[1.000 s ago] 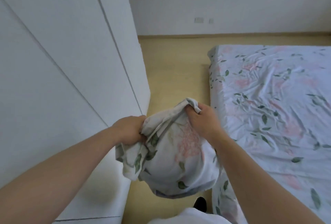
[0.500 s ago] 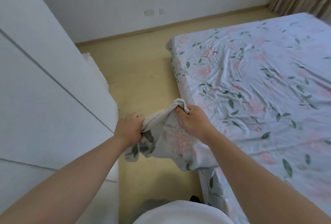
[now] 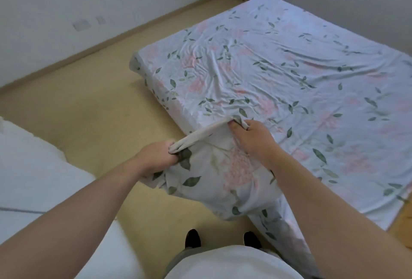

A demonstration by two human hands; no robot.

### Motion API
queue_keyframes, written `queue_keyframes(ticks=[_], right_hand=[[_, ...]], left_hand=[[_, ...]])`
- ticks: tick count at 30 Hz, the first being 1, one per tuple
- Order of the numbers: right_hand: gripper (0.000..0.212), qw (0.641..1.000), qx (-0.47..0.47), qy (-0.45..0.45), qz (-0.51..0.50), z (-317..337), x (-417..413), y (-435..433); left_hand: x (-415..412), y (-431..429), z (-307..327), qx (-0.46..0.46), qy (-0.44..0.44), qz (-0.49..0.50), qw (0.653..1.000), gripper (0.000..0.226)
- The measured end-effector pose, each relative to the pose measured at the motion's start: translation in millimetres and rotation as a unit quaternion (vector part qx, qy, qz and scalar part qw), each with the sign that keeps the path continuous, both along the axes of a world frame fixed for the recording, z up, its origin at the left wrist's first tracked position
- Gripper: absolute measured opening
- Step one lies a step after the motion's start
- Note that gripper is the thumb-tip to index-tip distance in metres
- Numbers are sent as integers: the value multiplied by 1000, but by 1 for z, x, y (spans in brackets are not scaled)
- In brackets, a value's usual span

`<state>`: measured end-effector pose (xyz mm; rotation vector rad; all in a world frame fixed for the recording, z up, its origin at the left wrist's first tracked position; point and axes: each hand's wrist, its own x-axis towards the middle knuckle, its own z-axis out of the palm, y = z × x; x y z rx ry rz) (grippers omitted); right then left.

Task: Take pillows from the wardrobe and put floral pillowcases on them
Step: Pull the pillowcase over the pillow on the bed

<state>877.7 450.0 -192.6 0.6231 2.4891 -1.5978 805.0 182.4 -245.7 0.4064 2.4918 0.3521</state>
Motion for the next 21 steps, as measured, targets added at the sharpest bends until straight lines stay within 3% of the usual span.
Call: queue_keyframes(ticks=[2, 4, 9, 12, 14, 17, 21], right_hand=[[44, 999, 38, -13, -9, -1, 4, -4], [46, 998, 58, -24, -22, -2, 13, -6], [34, 996, 80, -37, -28, 14, 46, 25], [48, 975, 205, -81, -23, 26, 66, 54], [32, 962, 253, -68, -71, 31, 84, 73], [17, 941, 299, -68, -145, 34, 103, 97], [8, 904, 333, -89, -255, 41, 131, 142]], left_hand=[[-15, 0, 3, -45, -42, -106, 992, 46], [-30, 8, 2, -99, -42, -202, 973, 52], [-70, 68, 15, -149, 141, -285, 936, 33], [-81, 121, 32, -64, 242, -323, 913, 12], [-79, 163, 44, 17, 290, -340, 894, 9], [-72, 209, 61, 95, 306, -316, 893, 12], [-57, 277, 83, 177, 253, -315, 898, 12]])
